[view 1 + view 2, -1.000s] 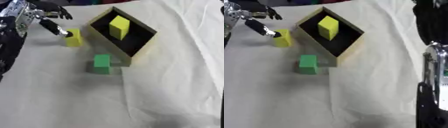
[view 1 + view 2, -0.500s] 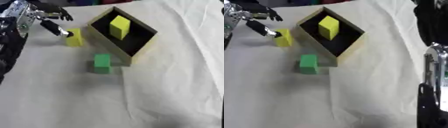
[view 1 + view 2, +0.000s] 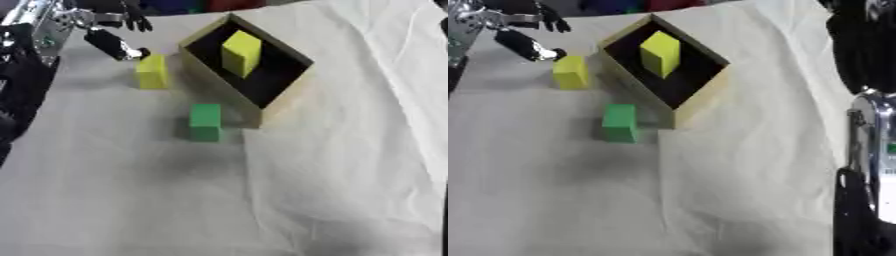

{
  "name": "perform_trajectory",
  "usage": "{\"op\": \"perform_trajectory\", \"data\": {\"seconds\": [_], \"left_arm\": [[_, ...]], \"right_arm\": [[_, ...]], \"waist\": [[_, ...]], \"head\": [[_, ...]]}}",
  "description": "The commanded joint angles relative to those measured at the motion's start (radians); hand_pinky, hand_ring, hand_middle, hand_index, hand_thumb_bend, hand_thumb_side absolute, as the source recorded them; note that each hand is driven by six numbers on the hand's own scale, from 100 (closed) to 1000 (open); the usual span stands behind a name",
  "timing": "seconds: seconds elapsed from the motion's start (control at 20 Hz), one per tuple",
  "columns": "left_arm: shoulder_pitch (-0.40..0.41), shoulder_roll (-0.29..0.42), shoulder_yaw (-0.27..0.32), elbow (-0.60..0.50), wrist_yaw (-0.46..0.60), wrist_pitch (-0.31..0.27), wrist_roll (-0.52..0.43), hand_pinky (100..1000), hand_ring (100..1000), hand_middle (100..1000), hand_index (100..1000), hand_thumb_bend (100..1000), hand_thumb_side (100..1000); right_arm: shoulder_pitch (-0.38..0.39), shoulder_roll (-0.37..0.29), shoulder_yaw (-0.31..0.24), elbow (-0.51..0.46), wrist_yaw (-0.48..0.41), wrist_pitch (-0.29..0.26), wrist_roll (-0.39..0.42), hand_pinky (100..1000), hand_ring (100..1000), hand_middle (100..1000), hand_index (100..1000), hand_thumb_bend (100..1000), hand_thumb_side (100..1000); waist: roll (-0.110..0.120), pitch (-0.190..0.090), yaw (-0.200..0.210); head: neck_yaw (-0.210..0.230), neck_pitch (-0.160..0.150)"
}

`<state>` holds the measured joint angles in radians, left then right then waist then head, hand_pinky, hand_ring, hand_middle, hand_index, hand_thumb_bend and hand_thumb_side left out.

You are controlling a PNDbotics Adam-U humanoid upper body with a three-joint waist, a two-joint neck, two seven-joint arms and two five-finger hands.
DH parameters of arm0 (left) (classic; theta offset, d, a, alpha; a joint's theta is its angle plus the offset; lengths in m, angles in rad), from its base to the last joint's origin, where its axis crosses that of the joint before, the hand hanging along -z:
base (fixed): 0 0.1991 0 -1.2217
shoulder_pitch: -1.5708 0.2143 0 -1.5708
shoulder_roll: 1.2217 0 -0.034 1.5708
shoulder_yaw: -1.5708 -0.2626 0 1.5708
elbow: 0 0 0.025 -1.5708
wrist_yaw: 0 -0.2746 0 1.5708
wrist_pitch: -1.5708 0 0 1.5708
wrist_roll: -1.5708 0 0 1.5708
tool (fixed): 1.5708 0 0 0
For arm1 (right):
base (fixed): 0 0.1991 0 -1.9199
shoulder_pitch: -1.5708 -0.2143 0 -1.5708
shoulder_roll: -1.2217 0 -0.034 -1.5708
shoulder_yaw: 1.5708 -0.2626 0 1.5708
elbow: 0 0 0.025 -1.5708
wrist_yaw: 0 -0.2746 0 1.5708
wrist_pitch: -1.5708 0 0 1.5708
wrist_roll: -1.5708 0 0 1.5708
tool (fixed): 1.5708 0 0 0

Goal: Pick up objects on the table and place them in the box.

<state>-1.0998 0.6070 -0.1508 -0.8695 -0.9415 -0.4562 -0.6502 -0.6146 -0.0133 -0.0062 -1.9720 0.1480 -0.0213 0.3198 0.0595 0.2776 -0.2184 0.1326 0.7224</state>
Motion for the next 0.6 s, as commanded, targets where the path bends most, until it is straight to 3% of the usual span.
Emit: {"op": "perform_trajectory", "data": {"seconds": [0.05, 0.2, 0.45, 0.6], "left_arm": [[-0.021, 0.019, -0.008, -0.025, 0.028, -0.030, -0.050, 750, 808, 800, 927, 254, 731], [-0.019, 0.019, -0.021, -0.029, 0.041, -0.037, -0.069, 751, 808, 800, 927, 266, 745], [-0.013, 0.021, -0.041, -0.038, 0.047, -0.055, -0.096, 767, 821, 814, 934, 405, 816], [-0.010, 0.021, -0.049, -0.035, 0.034, -0.071, -0.119, 782, 832, 828, 929, 443, 792]], "right_arm": [[-0.006, 0.000, 0.000, -0.019, 0.006, 0.003, -0.003, 787, 778, 591, 723, 100, 999], [-0.001, 0.001, 0.001, -0.019, 0.007, 0.004, -0.002, 787, 778, 591, 723, 100, 999], [0.006, 0.004, 0.003, -0.021, 0.007, 0.004, 0.000, 787, 778, 591, 723, 100, 999], [0.007, 0.005, 0.003, -0.022, 0.007, 0.005, -0.001, 787, 778, 591, 723, 100, 999]], "waist": [[-0.004, -0.029, 0.005], [-0.004, -0.035, 0.010], [-0.004, -0.040, 0.015], [-0.005, -0.041, 0.013]], "head": [[-0.008, 0.019], [-0.009, 0.027], [-0.011, 0.033], [-0.010, 0.033]]}}
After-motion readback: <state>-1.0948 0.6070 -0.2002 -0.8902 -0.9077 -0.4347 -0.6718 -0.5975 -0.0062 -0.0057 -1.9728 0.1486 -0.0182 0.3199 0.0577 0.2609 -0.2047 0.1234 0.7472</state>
